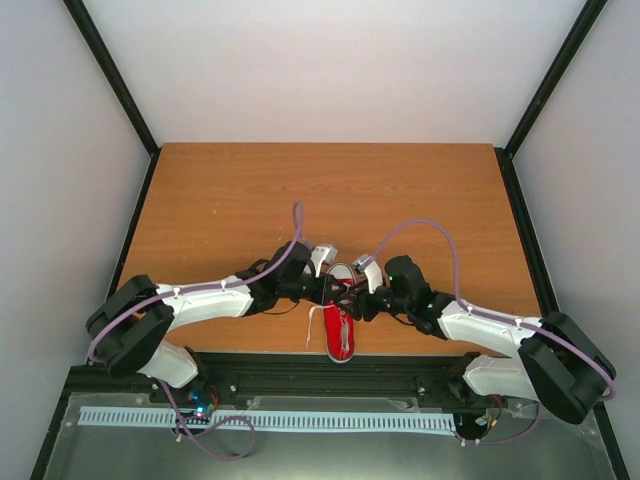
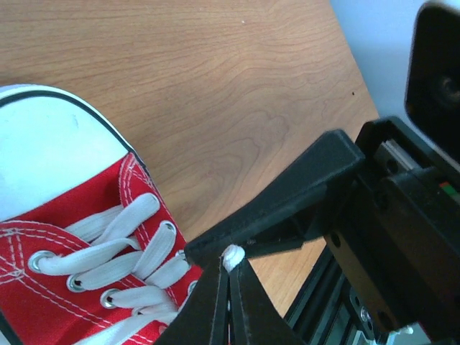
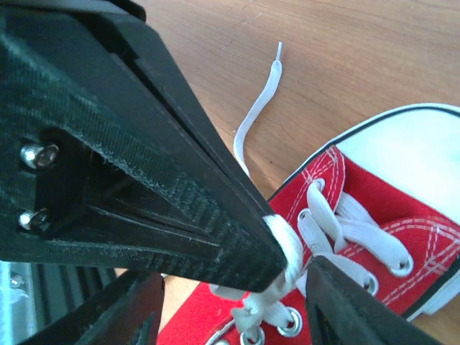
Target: Tie the shoes
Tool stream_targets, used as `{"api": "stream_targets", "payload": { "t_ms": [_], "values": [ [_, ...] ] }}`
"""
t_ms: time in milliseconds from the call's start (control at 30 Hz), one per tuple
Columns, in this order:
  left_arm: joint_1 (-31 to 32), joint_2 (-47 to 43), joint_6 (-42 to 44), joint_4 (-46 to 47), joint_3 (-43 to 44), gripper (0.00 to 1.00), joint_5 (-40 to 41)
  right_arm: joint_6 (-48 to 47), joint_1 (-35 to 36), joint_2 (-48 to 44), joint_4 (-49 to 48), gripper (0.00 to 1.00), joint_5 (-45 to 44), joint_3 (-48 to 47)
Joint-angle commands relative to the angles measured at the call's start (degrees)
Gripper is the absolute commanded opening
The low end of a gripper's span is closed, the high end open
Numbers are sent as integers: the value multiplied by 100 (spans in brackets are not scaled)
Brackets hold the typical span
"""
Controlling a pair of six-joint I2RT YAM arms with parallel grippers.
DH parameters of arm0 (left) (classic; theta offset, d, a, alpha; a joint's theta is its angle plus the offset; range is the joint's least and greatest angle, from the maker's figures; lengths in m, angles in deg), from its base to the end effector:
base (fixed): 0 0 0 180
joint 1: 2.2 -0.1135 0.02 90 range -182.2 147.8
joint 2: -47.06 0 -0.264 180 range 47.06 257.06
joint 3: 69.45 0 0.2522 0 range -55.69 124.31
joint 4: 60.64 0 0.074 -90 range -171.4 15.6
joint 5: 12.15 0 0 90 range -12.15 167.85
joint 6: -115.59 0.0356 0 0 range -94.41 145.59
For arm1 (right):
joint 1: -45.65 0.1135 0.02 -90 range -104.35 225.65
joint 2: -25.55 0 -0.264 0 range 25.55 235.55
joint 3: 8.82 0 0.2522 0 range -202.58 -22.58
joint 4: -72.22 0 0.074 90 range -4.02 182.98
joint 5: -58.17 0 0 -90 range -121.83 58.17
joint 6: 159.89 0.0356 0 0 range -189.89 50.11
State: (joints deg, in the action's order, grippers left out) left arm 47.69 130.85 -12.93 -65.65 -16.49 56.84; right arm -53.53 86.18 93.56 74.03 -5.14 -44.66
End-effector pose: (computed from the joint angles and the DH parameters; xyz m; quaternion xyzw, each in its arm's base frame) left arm 0.1803 -0.2338 0.1839 0.1693 0.8629 -0.4285 0.2077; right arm 0.1586 0.1567 0.1649 -0.2858 0.8173 0.3968 0.3047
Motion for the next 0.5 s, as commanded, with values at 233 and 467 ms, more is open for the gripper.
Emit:
{"api": "stream_targets", "payload": {
  "t_ms": [233, 467],
  "values": [
    [11, 30, -28, -149, 285, 1, 63, 294, 199, 182, -497, 19, -1014, -99],
    [12, 18, -13, -221, 328, 1, 138, 369, 217, 214, -522, 3, -1001, -110]
  ]
}}
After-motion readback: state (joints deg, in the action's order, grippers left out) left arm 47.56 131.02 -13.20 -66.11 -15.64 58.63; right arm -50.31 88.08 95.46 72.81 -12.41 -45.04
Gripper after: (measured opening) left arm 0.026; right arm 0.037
